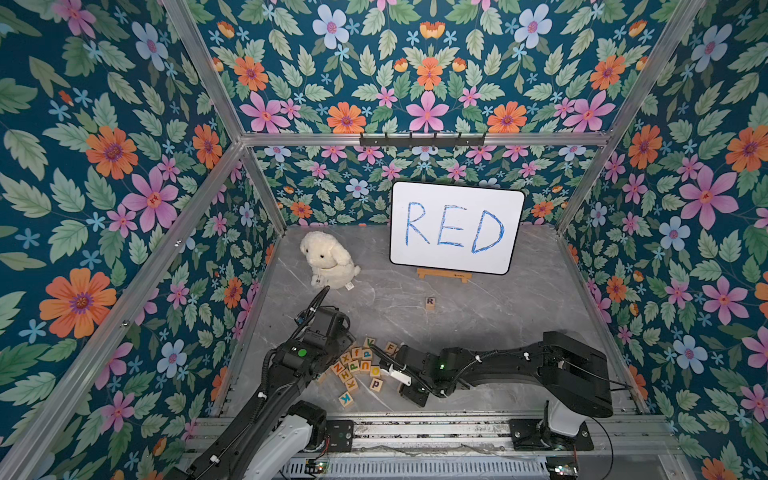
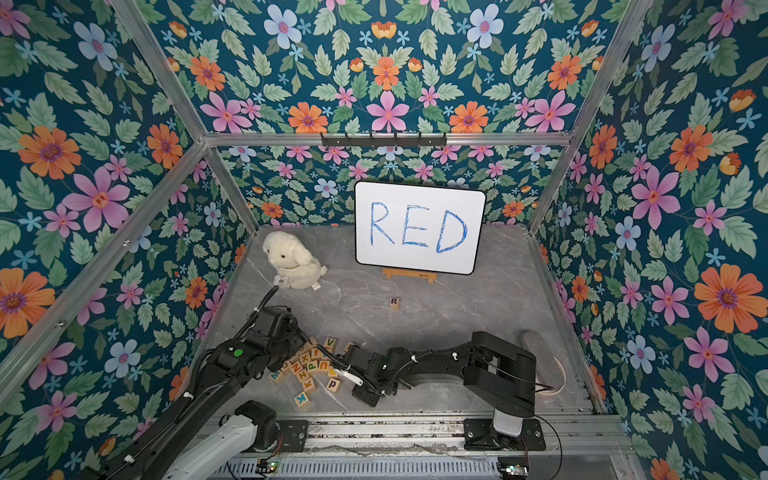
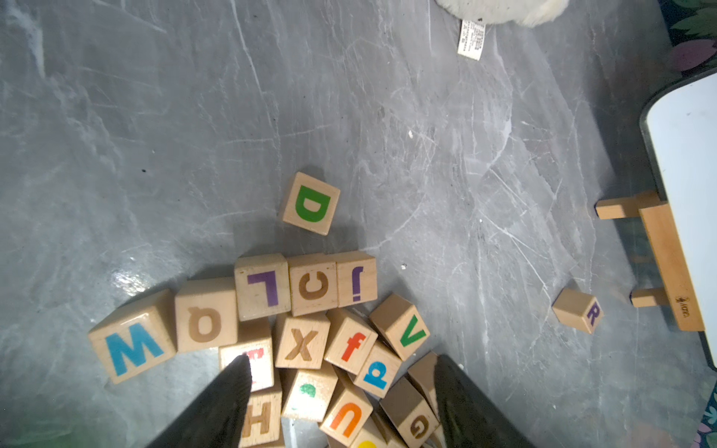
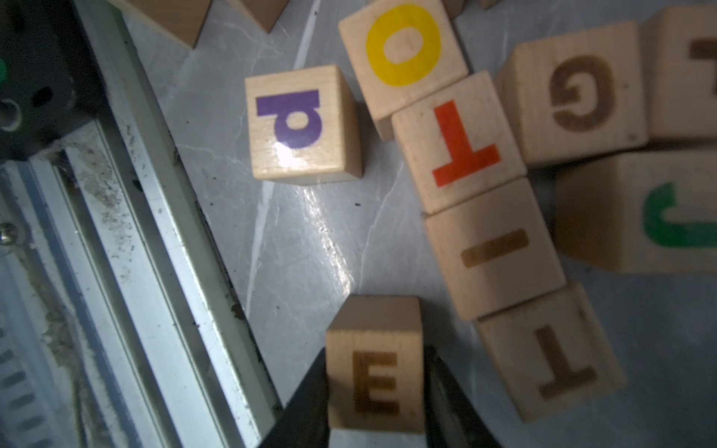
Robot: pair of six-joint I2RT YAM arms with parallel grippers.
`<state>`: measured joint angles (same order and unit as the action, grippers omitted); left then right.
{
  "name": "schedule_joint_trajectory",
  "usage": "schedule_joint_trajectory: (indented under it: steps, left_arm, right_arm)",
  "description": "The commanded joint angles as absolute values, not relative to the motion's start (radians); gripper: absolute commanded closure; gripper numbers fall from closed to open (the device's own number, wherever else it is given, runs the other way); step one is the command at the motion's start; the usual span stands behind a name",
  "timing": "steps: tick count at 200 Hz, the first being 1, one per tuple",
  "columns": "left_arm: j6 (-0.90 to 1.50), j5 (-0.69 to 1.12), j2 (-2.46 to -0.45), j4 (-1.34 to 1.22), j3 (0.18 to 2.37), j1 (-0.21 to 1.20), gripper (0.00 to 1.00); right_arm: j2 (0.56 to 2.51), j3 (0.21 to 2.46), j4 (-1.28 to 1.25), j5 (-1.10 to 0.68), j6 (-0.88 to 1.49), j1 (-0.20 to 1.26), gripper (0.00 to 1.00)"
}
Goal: Assemble the uppercase word "red" with letter blocks
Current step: Pick up the letter block from the center of the board.
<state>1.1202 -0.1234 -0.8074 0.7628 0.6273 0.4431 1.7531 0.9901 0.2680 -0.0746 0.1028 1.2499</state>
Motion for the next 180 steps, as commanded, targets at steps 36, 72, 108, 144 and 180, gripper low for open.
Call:
schedule_joint_trajectory:
  steps: [36,72,108,144,180]
  left_arm:
    - [1.144,-0.184,-0.791,0.790,0.664,0.443,0.24]
    - [1.093,-0.153,-0.803,0.730,0.687,0.443,0.24]
    - [1.014,-0.041,-0.889,0.637,0.715,0.443,0.25]
    - [0.977,0.012,-1.014,0.608,0.767,0.484,0.26]
    - [0.986,-0.011,-1.102,0.552,0.803,0.585,0.26]
  right_arm:
    - [1.731,0.980,0.258,-0.037,0.103,1.254,0.67]
    - [1.669,0.945,0.253,0.026,0.132,1.262,0.69]
    - [1.509,0.872,0.251,0.119,0.203,1.262,0.70]
    - [1.304,0.791,0.314,0.224,0.337,1.238,0.70]
    - [1.067,0.773,0.446,0.253,0.453,1.120,0.70]
